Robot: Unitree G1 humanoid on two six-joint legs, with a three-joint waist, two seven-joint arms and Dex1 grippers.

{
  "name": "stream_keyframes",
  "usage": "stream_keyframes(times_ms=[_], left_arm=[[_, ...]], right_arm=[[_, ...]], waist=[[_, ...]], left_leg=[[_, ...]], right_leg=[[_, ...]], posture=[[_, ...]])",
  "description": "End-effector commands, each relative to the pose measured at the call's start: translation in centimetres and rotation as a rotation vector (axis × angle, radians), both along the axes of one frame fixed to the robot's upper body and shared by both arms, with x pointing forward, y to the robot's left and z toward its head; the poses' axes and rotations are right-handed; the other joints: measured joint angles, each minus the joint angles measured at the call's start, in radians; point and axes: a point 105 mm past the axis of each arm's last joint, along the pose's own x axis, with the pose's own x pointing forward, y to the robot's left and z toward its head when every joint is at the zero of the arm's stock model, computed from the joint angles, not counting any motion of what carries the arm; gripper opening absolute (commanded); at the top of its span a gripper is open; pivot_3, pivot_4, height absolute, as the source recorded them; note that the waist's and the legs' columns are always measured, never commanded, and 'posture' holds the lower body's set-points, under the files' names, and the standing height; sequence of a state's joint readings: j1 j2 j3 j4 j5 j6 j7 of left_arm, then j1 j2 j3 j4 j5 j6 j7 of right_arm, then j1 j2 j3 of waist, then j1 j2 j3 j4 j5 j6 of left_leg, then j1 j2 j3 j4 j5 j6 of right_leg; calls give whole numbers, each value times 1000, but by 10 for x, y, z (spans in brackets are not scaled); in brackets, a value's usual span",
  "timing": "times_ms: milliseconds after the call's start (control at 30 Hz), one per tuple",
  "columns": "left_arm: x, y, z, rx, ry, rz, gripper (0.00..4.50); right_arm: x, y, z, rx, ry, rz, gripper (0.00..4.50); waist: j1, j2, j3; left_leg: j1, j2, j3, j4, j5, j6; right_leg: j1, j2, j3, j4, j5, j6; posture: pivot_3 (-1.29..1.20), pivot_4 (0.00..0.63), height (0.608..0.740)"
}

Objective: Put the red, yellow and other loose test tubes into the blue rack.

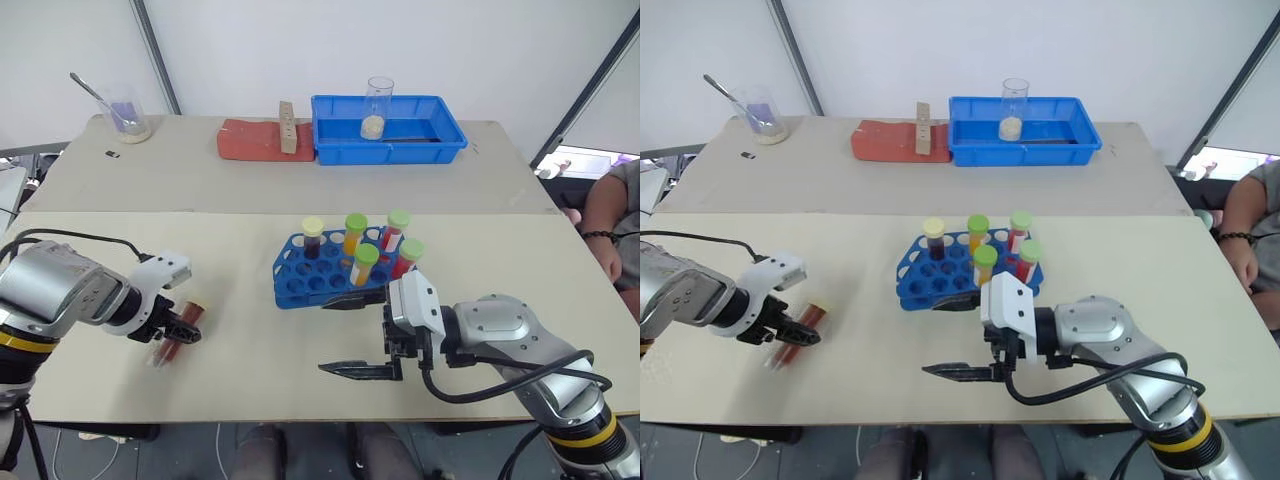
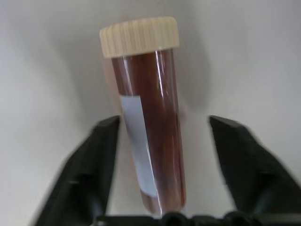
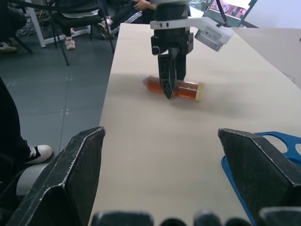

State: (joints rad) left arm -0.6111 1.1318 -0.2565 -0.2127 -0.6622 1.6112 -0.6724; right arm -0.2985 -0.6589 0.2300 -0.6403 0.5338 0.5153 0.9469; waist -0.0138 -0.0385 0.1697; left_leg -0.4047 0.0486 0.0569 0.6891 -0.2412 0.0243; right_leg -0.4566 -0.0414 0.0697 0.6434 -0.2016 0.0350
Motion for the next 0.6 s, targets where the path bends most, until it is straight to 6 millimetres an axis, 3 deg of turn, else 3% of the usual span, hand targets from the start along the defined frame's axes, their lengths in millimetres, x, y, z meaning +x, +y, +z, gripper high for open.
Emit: stream_keyframes(times_ms=[33,67,100,233,367,467,533,600], left_arm=[[2,2,2,18,-19,11,1354],[2,2,0,23,-18,15,936],[2,3,-1,26,-17,18,871],[8,2,2,44,-63,10,871],[22,-14,23,-62,-181,-77,871],[40,-48,69,-302,-415,-236,871],[41,-70,99,-449,-548,-365,871],[37,-81,110,-527,-589,-439,871]], right_arm=[[-8,4,8,23,-20,25,4289],[-8,4,7,24,-19,24,4289],[-9,4,7,24,-18,24,4289],[-9,2,6,18,-12,18,4289],[-9,-2,6,13,-10,5,4289],[-8,-8,7,-1,-13,-16,4289],[-8,-14,7,-12,-8,-36,4289],[-8,-19,6,-19,1,-53,4289]], waist=[[-1,0,0],[-1,0,0],[-1,0,0],[0,0,0],[3,0,0],[5,-1,0],[7,-3,1],[6,-4,1]], left_leg=[[0,0,0,0,0,0],[0,0,0,0,0,0],[0,0,0,0,0,0],[1,0,0,0,0,0],[1,0,-1,2,1,-1],[-1,0,-1,6,1,-1],[-2,-1,-1,8,1,-1],[-3,-1,-1,8,1,-1]], right_leg=[[0,0,0,0,0,0],[0,0,0,0,0,0],[0,0,0,0,0,0],[0,0,0,2,0,0],[1,0,-1,3,-2,-6],[1,0,0,3,-2,-5],[1,-1,0,2,-1,-5],[1,-2,0,1,0,-5]], posture=[[0,150,729],[0,150,729],[0,150,729],[0,150,729],[0,150,729],[0,150,729],[0,150,729],[0,150,729]])
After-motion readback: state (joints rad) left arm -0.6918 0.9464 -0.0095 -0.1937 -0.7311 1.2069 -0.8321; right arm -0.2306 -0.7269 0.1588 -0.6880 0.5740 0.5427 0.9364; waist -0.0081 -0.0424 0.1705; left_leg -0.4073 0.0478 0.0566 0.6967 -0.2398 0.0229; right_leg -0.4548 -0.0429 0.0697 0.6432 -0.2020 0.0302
